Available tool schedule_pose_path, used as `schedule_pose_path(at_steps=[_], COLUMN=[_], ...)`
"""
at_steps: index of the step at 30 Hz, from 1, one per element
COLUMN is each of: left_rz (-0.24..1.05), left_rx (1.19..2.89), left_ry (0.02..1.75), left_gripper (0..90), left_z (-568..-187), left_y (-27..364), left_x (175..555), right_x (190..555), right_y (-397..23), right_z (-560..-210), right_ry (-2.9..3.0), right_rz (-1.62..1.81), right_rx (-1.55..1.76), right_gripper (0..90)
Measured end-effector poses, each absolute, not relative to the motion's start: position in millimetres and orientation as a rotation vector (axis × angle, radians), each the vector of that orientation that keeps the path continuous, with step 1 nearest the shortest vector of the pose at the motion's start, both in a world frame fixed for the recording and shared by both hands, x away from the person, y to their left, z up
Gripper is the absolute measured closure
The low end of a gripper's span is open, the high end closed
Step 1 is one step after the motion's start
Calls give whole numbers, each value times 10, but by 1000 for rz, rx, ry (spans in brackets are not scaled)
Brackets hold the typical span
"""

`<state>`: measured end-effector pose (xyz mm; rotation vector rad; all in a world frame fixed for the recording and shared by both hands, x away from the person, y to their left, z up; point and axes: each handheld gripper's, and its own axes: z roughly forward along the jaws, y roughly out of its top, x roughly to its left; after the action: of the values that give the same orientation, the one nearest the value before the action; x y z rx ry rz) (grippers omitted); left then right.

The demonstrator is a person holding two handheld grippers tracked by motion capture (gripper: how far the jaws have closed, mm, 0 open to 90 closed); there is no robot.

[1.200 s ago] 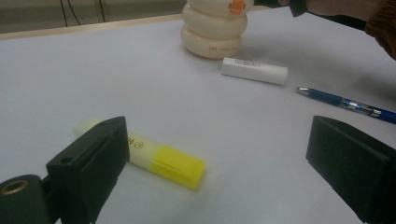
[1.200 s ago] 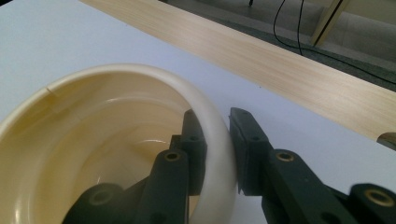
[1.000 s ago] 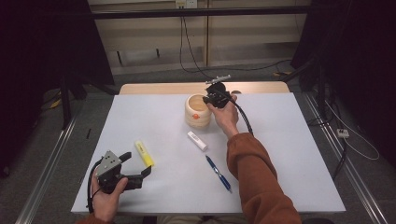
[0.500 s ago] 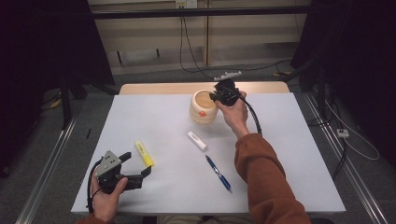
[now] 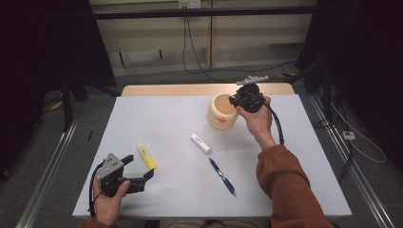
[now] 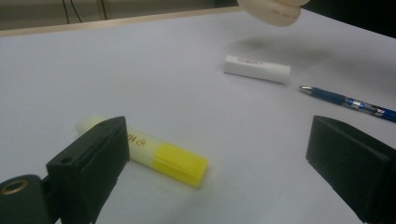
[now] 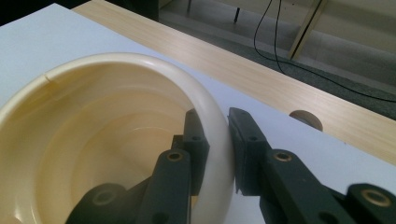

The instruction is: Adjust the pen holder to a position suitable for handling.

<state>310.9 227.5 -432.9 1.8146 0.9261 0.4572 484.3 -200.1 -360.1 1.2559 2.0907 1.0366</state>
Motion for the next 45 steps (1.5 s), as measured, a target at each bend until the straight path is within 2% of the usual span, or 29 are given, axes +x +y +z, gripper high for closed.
schedule_pose_path(at_steps=[10,19,28,45], left_rz=[457,454,453,441], left_rx=[1816,1817,1822,1829], left_ry=[932,939,937,923], left_gripper=[60,62,63,65], left_z=[-4336,-4345,-4346,-4344], left_y=[2270,2274,2275,2266], left_x=[3116,3121,3125,3124], right_x=[4564,4324,4132,4150], right_y=[-2190,-2294,-2257,-2185], right_z=[-3594,-3748,-3855,-3980], right_ry=[2105,2137,2178,2222], right_rz=[990,964,942,907], right_rx=[1236,1247,1259,1257], right_gripper=[775,774,774,771])
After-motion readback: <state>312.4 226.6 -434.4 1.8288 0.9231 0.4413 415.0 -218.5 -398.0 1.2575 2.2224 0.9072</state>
